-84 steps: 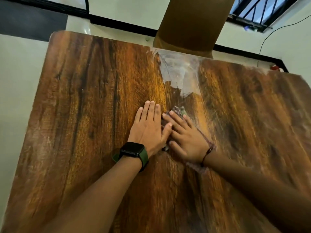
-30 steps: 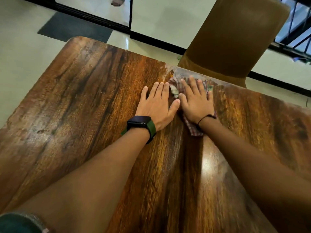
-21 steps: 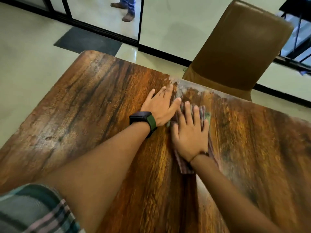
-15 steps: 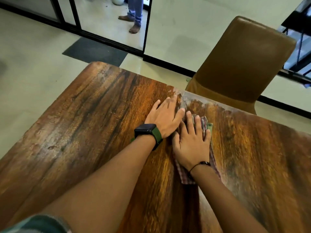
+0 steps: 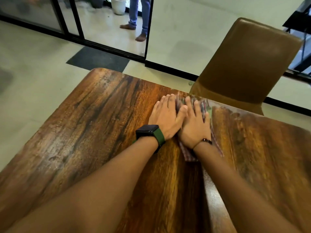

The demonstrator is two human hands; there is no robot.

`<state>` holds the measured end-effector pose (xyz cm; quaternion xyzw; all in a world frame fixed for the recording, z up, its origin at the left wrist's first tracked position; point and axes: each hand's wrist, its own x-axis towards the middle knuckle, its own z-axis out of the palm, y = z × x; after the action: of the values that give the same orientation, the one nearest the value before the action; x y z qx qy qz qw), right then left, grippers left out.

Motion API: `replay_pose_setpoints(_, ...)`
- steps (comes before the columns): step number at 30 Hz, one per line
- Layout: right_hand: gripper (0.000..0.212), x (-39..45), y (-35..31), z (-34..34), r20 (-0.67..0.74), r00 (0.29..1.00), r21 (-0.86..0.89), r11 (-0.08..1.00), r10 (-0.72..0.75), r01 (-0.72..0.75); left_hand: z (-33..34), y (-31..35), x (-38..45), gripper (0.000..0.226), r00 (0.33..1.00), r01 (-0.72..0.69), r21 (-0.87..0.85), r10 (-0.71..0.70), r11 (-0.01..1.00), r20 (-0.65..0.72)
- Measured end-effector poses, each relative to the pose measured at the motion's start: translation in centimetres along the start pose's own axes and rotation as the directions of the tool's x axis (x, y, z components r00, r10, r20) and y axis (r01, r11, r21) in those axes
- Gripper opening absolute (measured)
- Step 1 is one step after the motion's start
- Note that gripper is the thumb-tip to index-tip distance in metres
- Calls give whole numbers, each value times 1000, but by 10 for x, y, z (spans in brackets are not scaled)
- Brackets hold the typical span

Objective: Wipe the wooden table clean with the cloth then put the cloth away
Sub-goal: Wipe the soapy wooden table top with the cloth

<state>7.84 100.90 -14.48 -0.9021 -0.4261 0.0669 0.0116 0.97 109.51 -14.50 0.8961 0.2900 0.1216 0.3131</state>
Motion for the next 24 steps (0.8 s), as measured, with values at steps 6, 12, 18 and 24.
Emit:
replay_pose_setpoints(6,66,-72,-15,6,24,998,54,997,-62,60,-26,-26,25,61,995,35,161,-19,986,-102)
replay_pose_setpoints(12,60,32,-16,-2,-17,1000,33,999,-9,10,-18,-36,32,76,993,72,65,-65,995,-103)
replay_pose_setpoints(18,55,115,-56,-2,49,989,-111,984,-138,143,-16,-38,34,77,984,55,17,-52,998,-172)
replay_pose_setpoints(24,60,70,25,-9,-40,997,45,996,-72,73,-19,-40,27,95,989,15,42,-9,999,-149)
